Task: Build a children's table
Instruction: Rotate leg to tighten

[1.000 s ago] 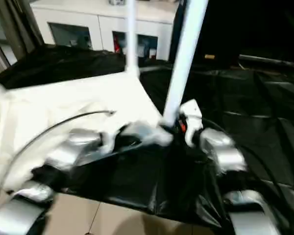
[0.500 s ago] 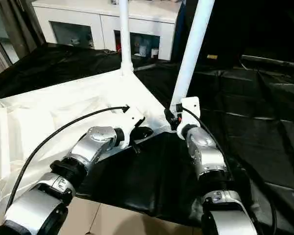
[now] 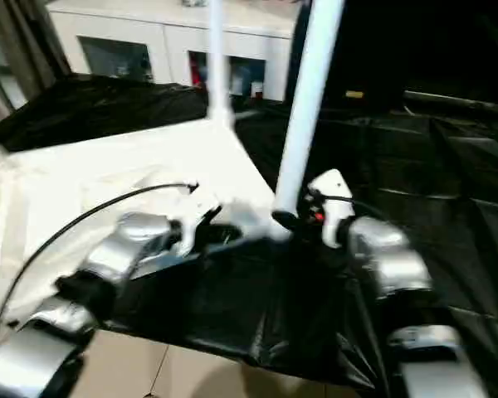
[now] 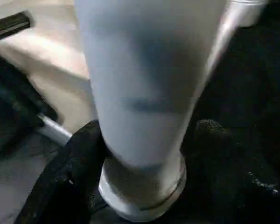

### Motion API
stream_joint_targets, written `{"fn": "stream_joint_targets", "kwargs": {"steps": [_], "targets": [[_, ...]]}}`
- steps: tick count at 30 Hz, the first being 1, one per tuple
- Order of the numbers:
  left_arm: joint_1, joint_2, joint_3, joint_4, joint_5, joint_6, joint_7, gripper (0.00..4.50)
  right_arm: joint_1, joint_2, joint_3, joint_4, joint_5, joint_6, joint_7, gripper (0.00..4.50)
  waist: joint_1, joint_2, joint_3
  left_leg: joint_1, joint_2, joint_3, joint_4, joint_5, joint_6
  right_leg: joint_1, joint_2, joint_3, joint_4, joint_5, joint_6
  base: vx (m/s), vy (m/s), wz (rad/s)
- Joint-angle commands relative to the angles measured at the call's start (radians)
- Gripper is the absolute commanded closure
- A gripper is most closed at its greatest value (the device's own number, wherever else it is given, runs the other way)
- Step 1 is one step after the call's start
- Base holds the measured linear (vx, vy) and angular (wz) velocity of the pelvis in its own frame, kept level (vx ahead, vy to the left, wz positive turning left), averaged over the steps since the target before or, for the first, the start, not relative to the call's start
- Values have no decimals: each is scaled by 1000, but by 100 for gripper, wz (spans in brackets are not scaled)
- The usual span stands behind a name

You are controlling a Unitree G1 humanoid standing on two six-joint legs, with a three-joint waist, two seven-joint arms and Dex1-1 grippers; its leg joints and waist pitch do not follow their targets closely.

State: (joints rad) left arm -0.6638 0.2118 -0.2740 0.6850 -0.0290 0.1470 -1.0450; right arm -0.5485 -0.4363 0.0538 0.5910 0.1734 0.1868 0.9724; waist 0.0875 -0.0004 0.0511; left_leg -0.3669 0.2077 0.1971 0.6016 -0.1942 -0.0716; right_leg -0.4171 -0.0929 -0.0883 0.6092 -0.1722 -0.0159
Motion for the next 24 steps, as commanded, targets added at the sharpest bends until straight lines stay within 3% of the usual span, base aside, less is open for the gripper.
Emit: {"fn": "stream_joint_targets", "kwargs": {"steps": [1,3,4,7,10,15,17,20,24], "targets": [[16,10,-39,-53,-23,22,-102,450,4,-40,11,-31,21,22,57,134,0,-13,-70,8,28,-8,-63,-131,99,64,-53,47,-64,-159,-247,0,0,0],[18,17,-39,-58,-24,27,-112,450,8,-49,21,-37,20,25,78,134,1,-14,-70,8,28,-7,-62,-132,96,64,-53,47,-63,-160,-247,0,0,0],[20,22,-35,-61,-21,27,-116,450,14,-57,29,-44,19,35,110,160,0,-18,-70,7,28,-7,-62,-126,96,66,-52,47,-63,-157,-246,0,0,0],[22,24,-24,-63,-15,26,-106,450,20,-64,37,-50,21,52,153,167,2,-19,-70,7,27,-7,-61,-127,96,64,-53,48,-65,-171,-240,0,0,0],[28,30,-25,-82,-21,40,-105,450,28,-66,46,-65,27,66,173,210,3,-21,-69,5,26,-7,-62,-120,94,65,-54,47,-65,-181,-231,0,0,0],[28,23,-18,-80,-18,44,-70,450,31,-45,40,-58,31,62,139,244,1,-21,-69,7,25,-7,-62,-118,90,62,-53,47,-68,-198,-224,0,0,0],[7,2,-1,-37,2,36,9,450,19,-11,13,-15,14,54,36,249,-1,-23,-68,6,25,-7,-62,-122,87,62,-54,48,-69,-208,-221,0,0,0],[-28,-28,21,27,27,27,124,450,-4,40,-25,39,-17,57,-131,251,-6,-21,-66,12,20,-8,-64,-157,55,57,-53,46,-82,-299,-187,0,0,0],[-90,-97,57,124,51,46,333,450,-21,133,-83,91,-31,74,-397,253,-9,-19,-65,13,17,-10,-67,-164,31,55,-51,46,-87,-320,-166,0,0,0]]}}
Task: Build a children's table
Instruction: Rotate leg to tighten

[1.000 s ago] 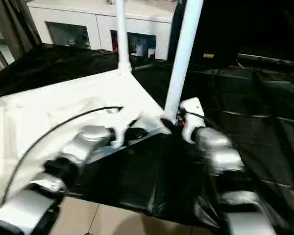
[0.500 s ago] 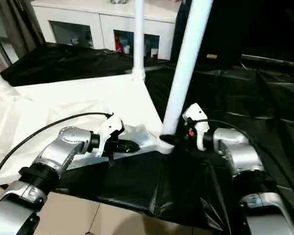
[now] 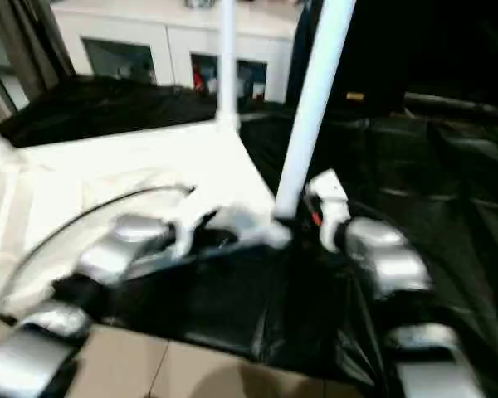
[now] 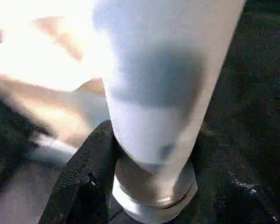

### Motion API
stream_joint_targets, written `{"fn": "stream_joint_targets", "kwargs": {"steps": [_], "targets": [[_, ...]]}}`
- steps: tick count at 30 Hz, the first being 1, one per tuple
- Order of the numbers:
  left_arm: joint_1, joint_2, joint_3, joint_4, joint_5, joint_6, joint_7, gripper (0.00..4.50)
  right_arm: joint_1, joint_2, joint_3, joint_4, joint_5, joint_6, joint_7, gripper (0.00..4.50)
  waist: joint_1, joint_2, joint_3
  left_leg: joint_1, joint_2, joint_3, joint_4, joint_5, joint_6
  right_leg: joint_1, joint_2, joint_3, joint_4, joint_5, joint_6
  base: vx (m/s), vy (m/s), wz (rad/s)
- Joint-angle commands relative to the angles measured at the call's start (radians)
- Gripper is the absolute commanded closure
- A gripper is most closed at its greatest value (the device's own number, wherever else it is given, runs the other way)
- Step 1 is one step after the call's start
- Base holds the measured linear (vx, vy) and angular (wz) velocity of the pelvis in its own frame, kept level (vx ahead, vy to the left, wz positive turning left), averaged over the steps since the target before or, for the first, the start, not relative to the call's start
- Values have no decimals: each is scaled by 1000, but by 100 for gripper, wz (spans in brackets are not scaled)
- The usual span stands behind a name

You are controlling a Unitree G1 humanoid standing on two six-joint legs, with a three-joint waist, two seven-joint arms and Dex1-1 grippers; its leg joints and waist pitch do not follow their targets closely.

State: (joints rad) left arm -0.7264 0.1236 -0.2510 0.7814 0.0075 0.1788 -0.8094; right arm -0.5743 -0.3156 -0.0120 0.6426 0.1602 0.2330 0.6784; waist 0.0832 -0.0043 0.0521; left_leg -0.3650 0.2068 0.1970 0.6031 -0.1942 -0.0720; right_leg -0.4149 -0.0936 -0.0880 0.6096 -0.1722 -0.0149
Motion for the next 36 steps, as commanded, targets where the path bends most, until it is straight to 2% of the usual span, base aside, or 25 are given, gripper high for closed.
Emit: {"fn": "stream_joint_targets", "kwargs": {"steps": [1,2,4,5,6,8,11,13,14,15,17,18,20,21,23,28,29,33,36], "targets": [[-43,-29,38,47,18,20,139,450,4,39,-29,47,-25,32,-179,253,-4,-13,-69,8,18,-12,-69,-150,29,58,-51,44,-84,-304,-164,0,0,0],[-55,-45,39,64,21,22,171,450,3,62,-39,54,-31,35,-243,253,-4,-13,-70,11,18,-12,-69,-148,29,56,-52,45,-84,-285,-167,0,0,0],[-66,-59,40,82,25,20,201,450,2,83,-47,61,-35,35,-300,253,-3,-15,-72,5,16,-11,-68,-131,37,60,-51,45,-80,-252,-171,0,0,0],[-82,-84,36,108,35,5,239,450,5,125,-59,66,-34,35,-369,253,-4,-11,-72,7,16,-9,-67,-132,41,56,-50,47,-82,-242,-174,0,0,0],[-83,-84,36,109,35,4,240,450,5,126,-60,66,-34,35,-370,253,-5,-12,-72,6,15,-10,-67,-130,41,57,-50,47,-80,-235,-174,0,0,0],[-98,-112,20,143,52,-18,255,450,16,180,-29,42,-60,10,-387,253,-4,-10,-73,7,16,-10,-68,-125,46,58,-50,46,-79,-213,-179,0,0,0],[-104,-118,20,162,56,-27,262,450,20,200,-6,22,-67,-16,-381,253,-4,-10,-71,8,18,-11,-71,-143,51,60,-51,46,-79,-205,-188,0,0,0],[-106,-116,20,168,55,-31,261,450,18,204,-10,15,-52,-30,-372,184,-5,-10,-70,10,18,-10,-71,-162,50,59,-52,47,-82,-227,-185,0,0,0],[-105,-112,20,169,54,-32,256,450,15,203,-17,10,-37,-35,-359,184,-5,-20,-70,9,18,-9,-71,-163,52,60,-52,46,-83,-233,-182,0,0,0],[-103,-105,19,166,53,-36,247,450,10,197,-26,6,-22,-36,-340,184,-2,-17,-69,9,18,-10,-72,-163,55,60,-55,46,-83,-247,-180,0,0,0],[-102,-99,19,167,51,-46,230,450,6,187,-34,1,-10,-35,-317,149,-3,-19,-68,7,18,-11,-72,-162,60,60,-54,46,-85,-264,-170,0,0,0],[-102,-96,21,168,50,-48,218,450,5,181,-36,-3,-11,-37,-300,149,-5,-22,-67,5,18,-11,-72,-160,60,61,-54,46,-85,-267,-168,0,0,0],[-92,-83,17,156,46,-53,165,450,6,146,-21,-22,-7,-22,-211,131,-7,-20,-67,5,18,-11,-72,-163,60,61,-55,45,-86,-279,-164,0,0,0],[-81,-70,11,142,42,-61,121,450,10,114,-8,-37,-8,-17,-152,118,-9,-24,-68,2,16,-11,-71,-159,67,64,-53,45,-86,-273,-163,0,0,0],[-65,-50,4,120,34,-64,60,450,15,60,12,-56,-2,-13,-54,118,-10,-23,-69,0,19,-13,-69,-142,80,66,-55,45,-80,-239,-173,0,0,0],[-29,5,-17,60,5,-88,-95,450,26,-52,38,-94,20,-12,143,118,-13,-20,-73,-3,19,-9,-61,-93,123,68,-53,47,-63,-104,-240,0,0,0],[-26,9,-19,54,2,-90,-108,450,26,-58,39,-96,20,-12,155,118,-14,-22,-73,-3,20,-10,-61,-96,126,69,-53,46,-63,-100,-244,0,0,0],[31,71,-38,-86,-77,-37,-341,450,47,-141,62,-146,49,19,328,118,-9,-18,-70,1,28,-8,-63,-113,128,67,-53,46,-62,-123,-263,0,0,0],[55,104,-49,-155,-108,10,-427,450,70,-186,95,-188,61,40,425,118,1,-16,-66,8,32,-6,-66,-152,107,61,-53,48,-67,-182,-250,0,0,0]]}}
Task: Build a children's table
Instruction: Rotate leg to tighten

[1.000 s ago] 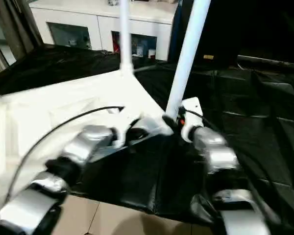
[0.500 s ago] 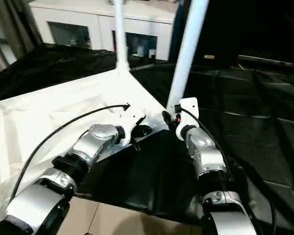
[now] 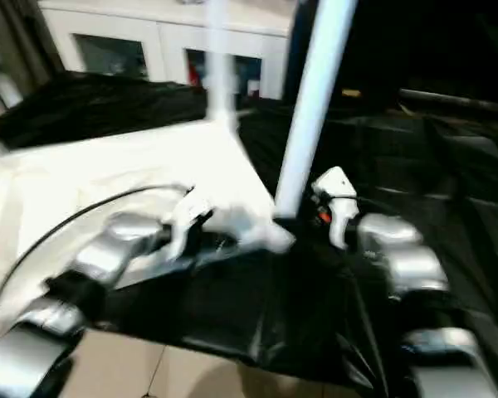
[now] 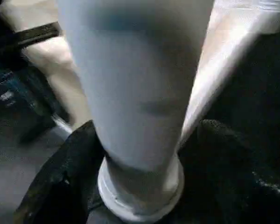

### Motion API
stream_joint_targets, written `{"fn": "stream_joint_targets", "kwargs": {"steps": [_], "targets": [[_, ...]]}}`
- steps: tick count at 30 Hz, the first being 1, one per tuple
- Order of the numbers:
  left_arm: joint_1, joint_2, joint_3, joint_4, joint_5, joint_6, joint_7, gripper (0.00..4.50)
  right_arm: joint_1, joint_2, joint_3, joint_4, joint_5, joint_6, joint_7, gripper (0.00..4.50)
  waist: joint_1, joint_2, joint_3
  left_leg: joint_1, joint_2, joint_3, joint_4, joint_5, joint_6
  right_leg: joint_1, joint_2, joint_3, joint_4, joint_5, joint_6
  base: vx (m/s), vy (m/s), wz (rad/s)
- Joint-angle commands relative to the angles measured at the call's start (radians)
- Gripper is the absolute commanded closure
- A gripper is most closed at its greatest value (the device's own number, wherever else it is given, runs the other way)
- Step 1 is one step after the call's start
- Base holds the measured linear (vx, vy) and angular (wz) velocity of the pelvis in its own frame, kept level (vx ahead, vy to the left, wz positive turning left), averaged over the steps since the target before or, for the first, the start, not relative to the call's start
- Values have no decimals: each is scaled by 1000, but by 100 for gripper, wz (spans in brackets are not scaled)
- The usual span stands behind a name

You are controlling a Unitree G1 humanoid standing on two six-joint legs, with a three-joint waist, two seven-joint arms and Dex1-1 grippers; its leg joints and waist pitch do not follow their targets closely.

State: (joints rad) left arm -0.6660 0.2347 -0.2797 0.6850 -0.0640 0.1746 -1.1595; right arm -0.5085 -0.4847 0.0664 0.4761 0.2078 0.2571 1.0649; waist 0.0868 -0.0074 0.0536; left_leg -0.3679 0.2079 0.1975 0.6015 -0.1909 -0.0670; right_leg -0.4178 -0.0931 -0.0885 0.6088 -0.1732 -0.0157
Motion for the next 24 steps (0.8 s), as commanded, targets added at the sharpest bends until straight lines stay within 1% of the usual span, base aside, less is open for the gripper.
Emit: {"fn": "stream_joint_targets", "kwargs": {"steps": [1,2,3,4,5,7,8,9,10,11,12,13,14,15,16,17,18,19,20,21,22,23,24], "targets": [[-3,1,-24,-65,-36,19,-90,450,9,-25,24,-30,16,24,58,118,3,-12,-66,14,32,-5,-66,-163,93,60,-53,49,-69,-200,-245,0,0,0],[-1,5,-26,-68,-35,23,-96,450,13,-30,29,-34,18,31,73,118,5,-12,-66,15,30,-5,-66,-173,82,58,-53,49,-72,-219,-239,0,0,0],[0,10,-26,-68,-31,21,-97,450,20,-39,41,-41,20,42,99,118,6,-12,-66,15,30,-6,-66,-176,78,59,-54,49,-72,-224,-235,0,0,0],[1,11,-25,-68,-30,20,-95,450,21,-41,43,-43,20,45,105,133,9,-13,-66,16,31,-6,-67,-174,73,59,-54,50,-74,-231,-228,0,0,0],[2,13,-23,-71,-29,19,-93,450,25,-44,48,-48,19,54,123,133,9,-13,-66,16,30,-6,-66,-172,68,59,-55,50,-74,-234,-227,0,0,0],[4,14,-21,-74,-28,19,-90,450,29,-43,51,-54,23,66,130,152,11,-13,-68,11,29,-8,-66,-157,67,62,-56,49,-72,-225,-220,0,0,0],[5,13,-18,-77,-27,20,-84,450,31,-42,52,-57,27,72,130,164,11,-14,-68,11,29,-9,-67,-153,66,63,-56,49,-71,-223,-219,0,0,0],[5,12,-18,-77,-27,20,-82,450,32,-40,53,-58,28,72,129,164,11,-14,-69,8,28,-9,-66,-139,68,64,-56,49,-69,-208,-218,0,0,0],[2,6,-12,-77,-20,18,-57,450,39,-29,53,-58,25,71,116,185,11,-14,-70,8,28,-9,-65,-133,68,64,-56,48,-68,-200,-219,0,0,0],[2,6,-12,-77,-20,18,-57,450,39,-29,53,-58,25,71,116,185,11,-14,-70,8,27,-9,-65,-131,69,64,-56,49,-68,-196,-220,0,0,0],[1,5,-10,-77,-18,18,-50,450,41,-26,53,-57,24,71,111,199,11,-14,-71,9,27,-9,-65,-129,68,64,-55,49,-67,-193,-221,0,0,0],[-10,-4,-4,-54,-4,9,-9,450,39,-3,42,-32,10,54,56,208,10,-13,-69,8,27,-9,-65,-132,67,63,-56,49,-70,-198,-220,0,0,0],[-14,-7,-3,-46,1,5,4,450,37,4,39,-23,5,50,36,219,9,-13,-70,8,27,-9,-65,-135,64,62,-56,49,-70,-203,-218,0,0,0],[-17,-10,-1,-38,6,1,17,450,35,12,35,-14,1,47,14,219,8,-16,-70,9,25,-10,-65,-139,60,63,-57,48,-71,-217,-212,0,0,0],[-34,-23,6,-1,26,-13,77,450,23,43,18,31,-29,31,-88,232,6,-15,-69,9,25,-10,-66,-143,56,61,-57,48,-74,-233,-206,0,0,0],[-35,-24,7,1,27,-13,81,450,22,45,17,33,-31,30,-94,236,1,-14,-68,11,22,-10,-67,-154,46,59,-54,47,-77,-256,-198,0,0,0],[-53,-38,15,35,41,-22,140,450,11,71,1,71,-48,28,-181,240,2,-14,-68,12,22,-11,-67,-158,41,61,-56,47,-79,-269,-194,0,0,0],[-71,-51,24,69,54,-29,201,450,0,99,-17,104,-62,31,-269,243,-2,-12,-67,12,20,-11,-68,-165,34,60,-55,46,-81,-288,-187,0,0,0],[-84,-61,29,92,63,-32,242,450,-6,118,-29,122,-67,36,-326,246,-5,-10,-65,12,18,-10,-69,-173,25,57,-53,47,-87,-311,-175,0,0,0],[-102,-75,35,123,76,-37,309,450,-11,144,-45,136,-71,42,-399,248,-6,-11,-66,14,18,-12,-69,-177,17,57,-53,45,-87,-323,-168,0,0,0],[-121,-93,43,154,86,-45,375,450,-15,178,-68,145,-71,55,-487,250,-6,-9,-67,15,17,-13,-70,-182,9,58,-53,45,-88,-333,-160,0,0,0],[-127,-102,46,164,88,-49,398,450,-18,195,-80,149,-70,66,-530,250,-6,-11,-68,13,18,-14,-71,-173,8,60,-54,46,-86,-313,-160,0,0,0],[-131,-108,48,169,89,-52,409,450,-19,207,-87,152,-69,73,-558,250,-5,-11,-70,11,18,-14,-71,-164,14,63,-54,46,-83,-286,-163,0,0,0]]}}
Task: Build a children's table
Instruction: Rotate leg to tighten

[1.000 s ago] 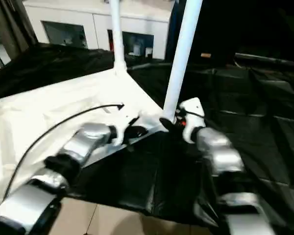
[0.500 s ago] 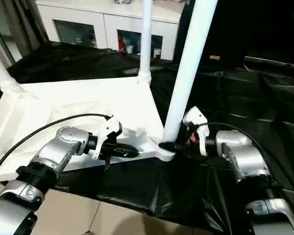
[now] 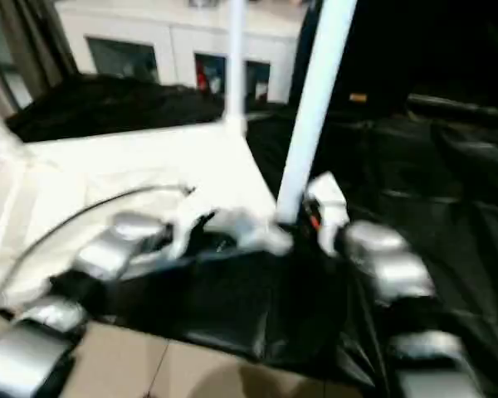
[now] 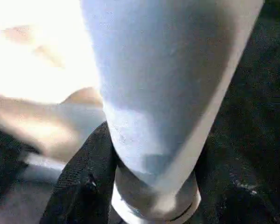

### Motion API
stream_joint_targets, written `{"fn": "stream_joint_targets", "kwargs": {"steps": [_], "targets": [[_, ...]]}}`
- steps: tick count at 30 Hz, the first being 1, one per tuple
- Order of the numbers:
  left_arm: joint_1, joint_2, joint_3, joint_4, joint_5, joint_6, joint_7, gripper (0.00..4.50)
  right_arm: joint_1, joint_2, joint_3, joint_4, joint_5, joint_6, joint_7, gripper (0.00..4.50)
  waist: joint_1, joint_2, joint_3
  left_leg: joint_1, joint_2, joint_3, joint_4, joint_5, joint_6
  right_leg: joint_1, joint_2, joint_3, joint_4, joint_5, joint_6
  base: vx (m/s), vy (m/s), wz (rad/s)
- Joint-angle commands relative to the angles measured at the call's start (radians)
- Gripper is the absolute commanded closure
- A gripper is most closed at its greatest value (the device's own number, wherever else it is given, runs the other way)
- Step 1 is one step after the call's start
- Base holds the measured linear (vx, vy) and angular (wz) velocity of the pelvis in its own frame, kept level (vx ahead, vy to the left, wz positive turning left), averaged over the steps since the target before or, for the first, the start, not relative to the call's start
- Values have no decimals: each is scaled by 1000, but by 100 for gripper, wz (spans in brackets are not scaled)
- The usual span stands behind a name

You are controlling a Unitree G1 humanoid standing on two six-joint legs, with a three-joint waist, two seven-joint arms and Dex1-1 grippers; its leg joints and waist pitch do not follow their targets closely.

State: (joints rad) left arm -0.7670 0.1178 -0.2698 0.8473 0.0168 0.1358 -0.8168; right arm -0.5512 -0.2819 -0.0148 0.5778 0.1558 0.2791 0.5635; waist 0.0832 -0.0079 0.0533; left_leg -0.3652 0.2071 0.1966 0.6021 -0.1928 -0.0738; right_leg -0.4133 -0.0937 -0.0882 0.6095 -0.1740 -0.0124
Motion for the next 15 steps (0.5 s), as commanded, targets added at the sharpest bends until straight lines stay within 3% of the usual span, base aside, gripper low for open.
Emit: {"fn": "stream_joint_targets", "kwargs": {"steps": [1,4,7,8,10,14,15], "targets": [[-30,7,38,8,9,-14,68,450,24,6,-6,50,-18,51,-61,251,-1,-11,-70,8,19,-13,-71,-159,24,59,-53,46,-82,-269,-170,0,0,0],[-39,-17,38,23,10,-39,86,450,37,47,2,38,-33,30,-101,252,0,-7,-74,7,18,-12,-69,-136,39,59,-51,47,-76,-201,-186,0,0,0],[-44,-27,37,40,10,-114,70,450,50,62,12,8,-34,-40,-79,252,0,-6,-73,6,19,-12,-69,-142,47,62,-53,47,-75,-177,-197,0,0,0],[-44,-28,36,46,11,-148,67,450,49,67,-7,3,-16,-54,-80,197,0,-7,-71,6,19,-11,-70,-150,52,62,-52,47,-76,-185,-198,0,0,0],[-42,-32,48,47,-4,-193,69,450,43,69,-46,1,21,-59,-89,184,1,-10,-71,7,19,-11,-70,-160,56,62,-55,48,-79,-206,-195,0,0,0],[-35,-35,62,29,-26,-221,62,450,50,56,-62,-25,35,-68,-83,140,3,-11,-72,5,20,-10,-69,-144,61,61,-55,48,-77,-206,-195,0,0,0],[-28,-31,70,9,-37,-229,47,423,56,47,-78,-46,49,-75,-68,138,3,-11,-72,5,20,-10,-69,-141,61,61,-55,48,-76,-200,-197,0,0,0]]}}
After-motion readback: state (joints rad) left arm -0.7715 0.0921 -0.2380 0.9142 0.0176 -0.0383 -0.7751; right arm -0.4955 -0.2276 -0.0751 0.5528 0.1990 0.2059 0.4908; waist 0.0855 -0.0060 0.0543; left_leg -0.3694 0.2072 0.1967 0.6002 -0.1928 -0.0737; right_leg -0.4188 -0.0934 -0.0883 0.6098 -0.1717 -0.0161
